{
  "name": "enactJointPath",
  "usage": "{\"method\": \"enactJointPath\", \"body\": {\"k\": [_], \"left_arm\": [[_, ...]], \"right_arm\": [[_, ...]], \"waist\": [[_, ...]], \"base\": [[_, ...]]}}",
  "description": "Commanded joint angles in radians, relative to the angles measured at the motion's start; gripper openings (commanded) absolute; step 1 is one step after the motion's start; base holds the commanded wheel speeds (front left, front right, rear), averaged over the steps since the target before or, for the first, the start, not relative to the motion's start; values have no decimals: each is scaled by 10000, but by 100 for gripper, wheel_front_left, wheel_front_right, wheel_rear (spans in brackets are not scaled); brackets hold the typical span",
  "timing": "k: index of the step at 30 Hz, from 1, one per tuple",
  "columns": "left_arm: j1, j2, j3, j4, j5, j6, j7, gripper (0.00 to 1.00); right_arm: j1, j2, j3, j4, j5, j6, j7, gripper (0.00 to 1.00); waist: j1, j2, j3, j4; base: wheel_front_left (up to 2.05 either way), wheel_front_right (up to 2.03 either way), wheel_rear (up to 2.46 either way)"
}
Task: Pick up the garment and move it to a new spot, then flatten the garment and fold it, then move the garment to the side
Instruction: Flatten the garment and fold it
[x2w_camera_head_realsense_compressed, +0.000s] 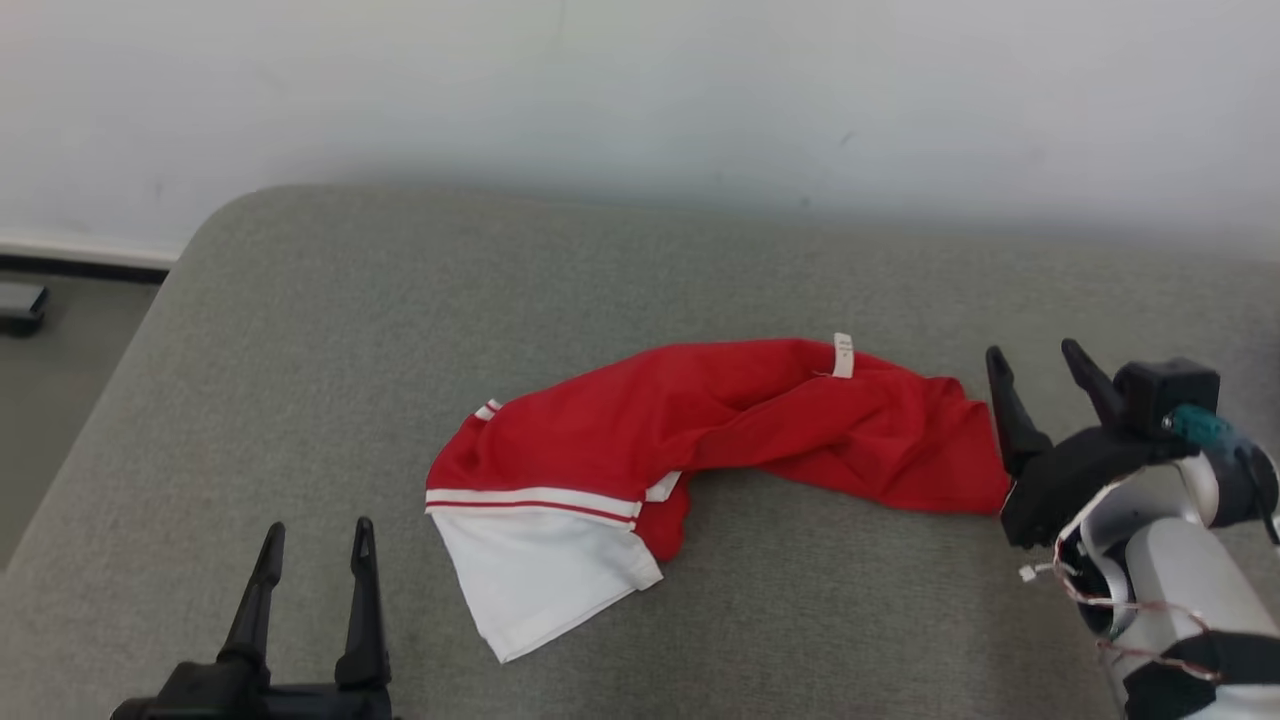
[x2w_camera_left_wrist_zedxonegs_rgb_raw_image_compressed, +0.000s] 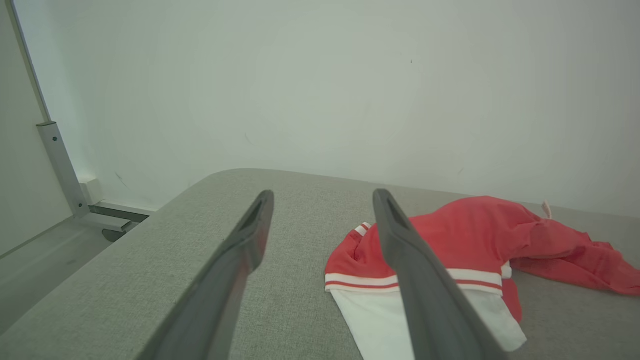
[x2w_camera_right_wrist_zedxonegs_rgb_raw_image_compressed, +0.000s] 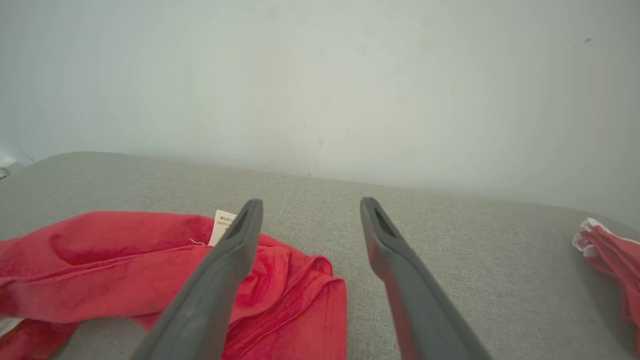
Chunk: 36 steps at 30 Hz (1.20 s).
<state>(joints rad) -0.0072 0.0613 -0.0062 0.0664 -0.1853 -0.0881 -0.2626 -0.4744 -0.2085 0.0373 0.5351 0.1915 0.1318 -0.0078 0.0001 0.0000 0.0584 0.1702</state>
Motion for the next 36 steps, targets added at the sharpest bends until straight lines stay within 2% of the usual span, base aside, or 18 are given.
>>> {"method": "enactJointPath", "body": {"k": [1, 14, 25, 26, 27, 28, 29, 36], "left_arm": [[-234, -42, -34, 29, -36, -42, -29, 100], [-870, -113, -410, 230, -142, -178, -29, 100], [-1213, -117, -692, 360, -433, -114, -29, 100], [-1227, -117, -704, 366, -460, -118, -29, 100], [-1239, -117, -722, 381, -471, -106, -29, 100], [-1253, -116, -736, 389, -474, -95, -29, 100], [-1265, -114, -735, 391, -489, -91, -29, 100], [-945, -115, -585, 475, -458, 4, -29, 100]], "right_arm": [[-281, -143, 56, 313, -21, -27, 49, 100], [-1831, -506, 858, 3103, 262, -27, 148, 100], [-2579, -692, 1217, 4735, 624, -27, -169, 99], [-2640, -726, 1239, 4873, 653, -27, -174, 83], [-2725, -725, 1278, 4957, 674, -27, -270, 55], [-2806, -727, 1313, 5051, 720, -27, -356, 22], [-2857, -731, 1357, 5145, 738, -27, -432, 0], [-2801, -672, 1757, 5407, 839, -27, -1783, 0]], "waist": [[-1, 0, 522, 499], [-1, 0, 1196, 1102], [-1, 0, 1582, 1480], [-1, 0, 1625, 1508], [-1, 0, 1662, 1539], [-1, 0, 1686, 1557], [-1, 0, 1700, 1563], [-1, 0, 1328, 1228]], "base": [[0, 0, 0], [0, 0, 0], [0, 0, 0], [0, 0, 0], [0, 0, 0], [0, 0, 0], [0, 0, 0], [0, 0, 0]]}}
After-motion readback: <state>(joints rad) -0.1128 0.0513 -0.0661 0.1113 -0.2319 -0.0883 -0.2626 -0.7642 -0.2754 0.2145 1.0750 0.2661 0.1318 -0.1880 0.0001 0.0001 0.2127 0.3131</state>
